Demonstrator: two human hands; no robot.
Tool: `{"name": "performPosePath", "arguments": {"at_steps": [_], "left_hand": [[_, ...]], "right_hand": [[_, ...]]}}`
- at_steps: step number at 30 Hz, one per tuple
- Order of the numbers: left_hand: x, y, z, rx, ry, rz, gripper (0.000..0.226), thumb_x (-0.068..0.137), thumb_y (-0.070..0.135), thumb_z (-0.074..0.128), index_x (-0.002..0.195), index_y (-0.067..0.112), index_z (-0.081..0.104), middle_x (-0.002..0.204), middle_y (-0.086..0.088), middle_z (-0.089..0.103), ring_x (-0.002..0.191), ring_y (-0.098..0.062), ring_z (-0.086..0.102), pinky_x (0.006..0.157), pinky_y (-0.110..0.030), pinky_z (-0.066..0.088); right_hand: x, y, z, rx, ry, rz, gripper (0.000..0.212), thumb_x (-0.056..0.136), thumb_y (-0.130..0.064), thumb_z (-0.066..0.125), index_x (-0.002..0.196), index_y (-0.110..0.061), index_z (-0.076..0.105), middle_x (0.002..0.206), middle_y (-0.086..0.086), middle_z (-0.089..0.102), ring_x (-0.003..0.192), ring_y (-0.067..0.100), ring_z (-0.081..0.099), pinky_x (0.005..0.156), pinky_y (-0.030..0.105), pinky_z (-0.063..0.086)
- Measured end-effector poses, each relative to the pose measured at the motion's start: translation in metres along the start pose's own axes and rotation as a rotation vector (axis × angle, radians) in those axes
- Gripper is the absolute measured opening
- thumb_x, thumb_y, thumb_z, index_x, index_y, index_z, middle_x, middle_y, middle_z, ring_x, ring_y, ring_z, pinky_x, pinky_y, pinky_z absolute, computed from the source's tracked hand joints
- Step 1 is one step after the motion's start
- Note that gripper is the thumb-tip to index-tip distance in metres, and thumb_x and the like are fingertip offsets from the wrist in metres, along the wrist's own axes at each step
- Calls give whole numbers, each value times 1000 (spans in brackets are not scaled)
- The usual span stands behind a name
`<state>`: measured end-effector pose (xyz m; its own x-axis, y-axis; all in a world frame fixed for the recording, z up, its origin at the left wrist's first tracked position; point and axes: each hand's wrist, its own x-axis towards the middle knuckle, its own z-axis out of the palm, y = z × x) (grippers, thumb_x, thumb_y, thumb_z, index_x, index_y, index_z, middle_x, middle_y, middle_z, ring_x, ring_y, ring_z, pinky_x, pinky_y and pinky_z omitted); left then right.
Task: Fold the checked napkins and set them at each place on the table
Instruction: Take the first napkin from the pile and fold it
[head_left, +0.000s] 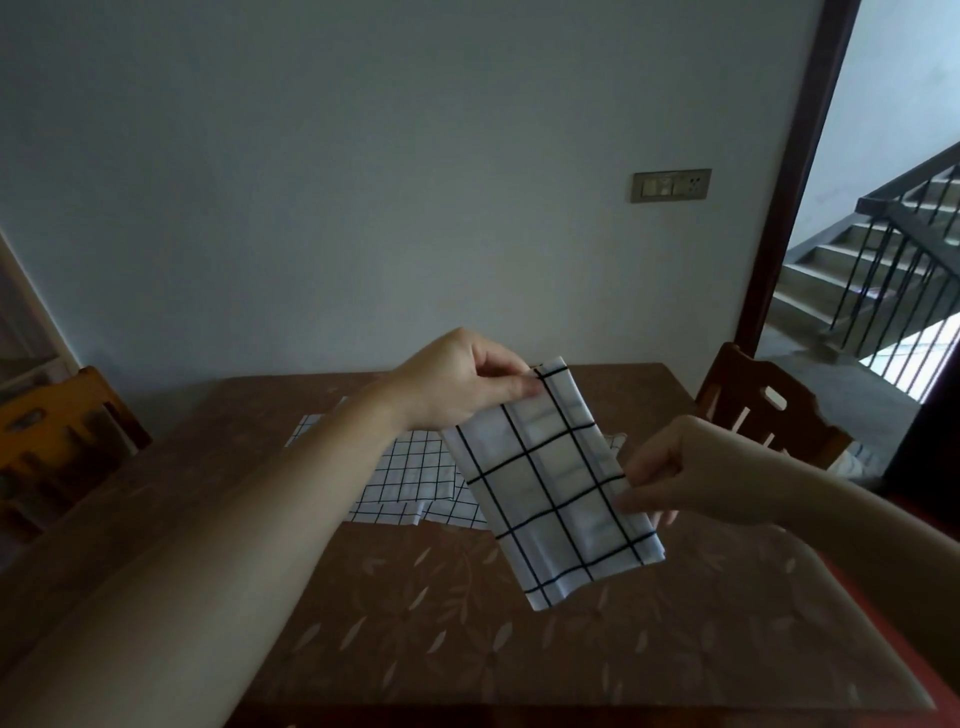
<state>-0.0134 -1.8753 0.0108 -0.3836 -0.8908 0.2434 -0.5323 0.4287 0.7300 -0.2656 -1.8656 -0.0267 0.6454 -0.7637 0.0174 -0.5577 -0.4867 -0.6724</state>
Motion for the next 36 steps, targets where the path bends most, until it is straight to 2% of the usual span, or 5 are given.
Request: {"name": "performPosePath", "arguments": {"at_steps": [11, 15, 20, 30, 36], "left_hand": [[-1, -2, 7, -157, 37, 2, 7, 82, 31, 74, 85, 25, 77, 80, 10, 75, 76, -3, 67, 72, -20, 51], [-17, -25, 21, -574, 78, -91, 80, 65, 61, 77, 103, -8, 62, 99, -22, 65, 92, -33, 62, 86, -40, 57], [-25, -28, 57, -427, -8, -237, 24, 85, 25, 70, 100, 7, 69, 97, -8, 74, 89, -22, 72, 77, -33, 60], [-22, -31, 59, -643, 87, -306, 16, 90, 15, 64, 104, 9, 69, 100, -15, 70, 91, -32, 65, 84, -45, 53], [-22, -33, 64, -910, 91, -284, 27, 83, 13, 64, 108, 11, 72, 110, -15, 69, 100, -29, 66, 85, -35, 56]], "right_hand": [[4, -16, 2, 62, 98, -10, 33, 85, -21, 72, 57, -37, 71, 61, -13, 71, 57, 6, 68, 55, 13, 48], [1, -8, -7, 199, 248, -31, 45, 81, -22, 72, 38, -28, 59, 38, -11, 48, 37, 0, 45, 43, 9, 35], [1, 4, -4, 283, 257, 14, 35, 83, -22, 70, 49, -29, 70, 49, -6, 62, 46, 0, 55, 48, 12, 43], [0, 23, -1, 674, 150, 121, 39, 76, -33, 74, 103, -5, 71, 104, 20, 72, 100, 43, 67, 94, 60, 48], [3, 35, 0, 970, 172, 120, 27, 88, -6, 51, 100, -10, 75, 104, 24, 71, 96, 40, 67, 80, 46, 57]]}}
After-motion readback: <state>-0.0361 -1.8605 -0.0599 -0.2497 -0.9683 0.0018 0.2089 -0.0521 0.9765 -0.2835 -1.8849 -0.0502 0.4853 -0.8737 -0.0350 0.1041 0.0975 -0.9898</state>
